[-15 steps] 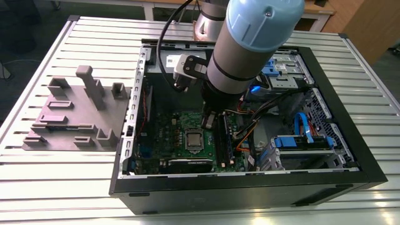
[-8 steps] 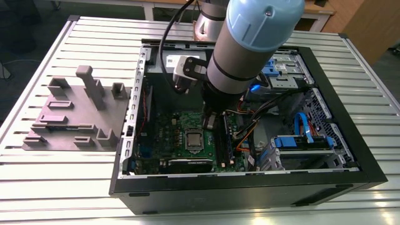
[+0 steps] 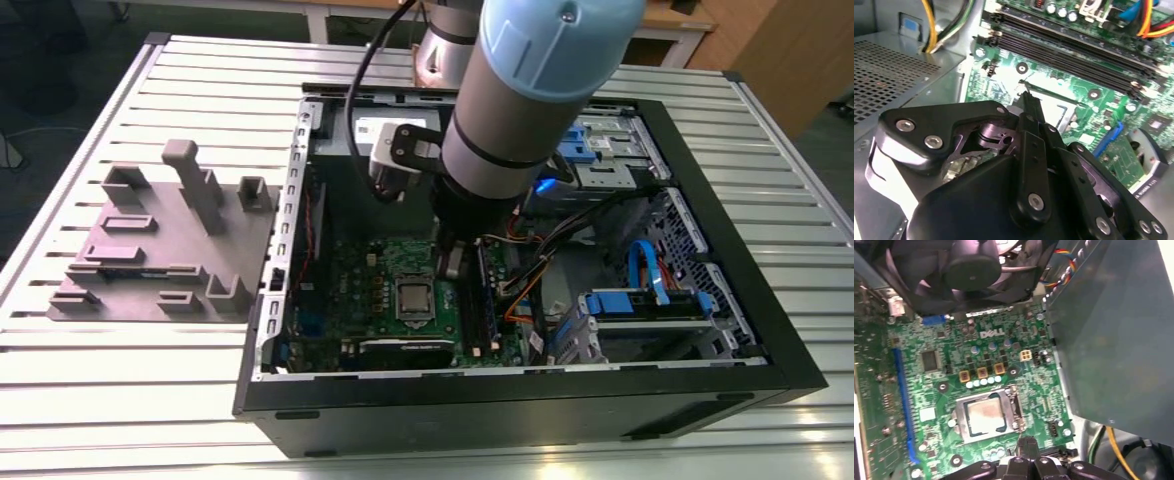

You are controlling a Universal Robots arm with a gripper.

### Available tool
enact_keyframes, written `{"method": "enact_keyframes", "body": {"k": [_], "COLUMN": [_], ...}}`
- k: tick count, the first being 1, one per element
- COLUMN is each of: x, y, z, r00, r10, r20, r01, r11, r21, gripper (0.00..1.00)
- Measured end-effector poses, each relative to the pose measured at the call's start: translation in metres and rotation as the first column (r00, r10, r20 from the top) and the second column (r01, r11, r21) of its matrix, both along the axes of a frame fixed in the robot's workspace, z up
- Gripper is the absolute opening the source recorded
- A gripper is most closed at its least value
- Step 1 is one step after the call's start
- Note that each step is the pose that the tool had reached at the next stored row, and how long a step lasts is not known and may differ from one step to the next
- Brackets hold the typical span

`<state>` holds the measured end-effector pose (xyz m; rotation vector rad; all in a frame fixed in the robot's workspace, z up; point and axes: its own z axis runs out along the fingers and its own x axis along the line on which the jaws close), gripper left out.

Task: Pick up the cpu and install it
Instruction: 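Install the first cpu locking lever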

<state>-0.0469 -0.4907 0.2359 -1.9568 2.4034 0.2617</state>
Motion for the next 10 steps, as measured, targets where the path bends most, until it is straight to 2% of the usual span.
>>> {"method": "enact_keyframes", "body": {"k": [1, 2, 3, 10], "x": [0.0000, 0.0001, 0.0001, 0.0000], "y": [0.0000, 0.0000, 0.0000, -0.0002], "z": [0.0000, 0.0000, -0.0001, -0.0007], "r00": [1.0000, 1.0000, 1.0000, 0.9991], "r10": [0.002, 0.005, 0.009, 0.042], "r20": [0.0000, 0.0000, 0.0000, -0.0002], "r01": [-0.002, -0.005, -0.009, -0.042], "r11": [0.9999, 0.9998, 0.9998, 0.9988], "r21": [-0.0109, -0.0173, -0.0196, -0.0239], "gripper": [0.11, 0.11, 0.11, 0.11]}}
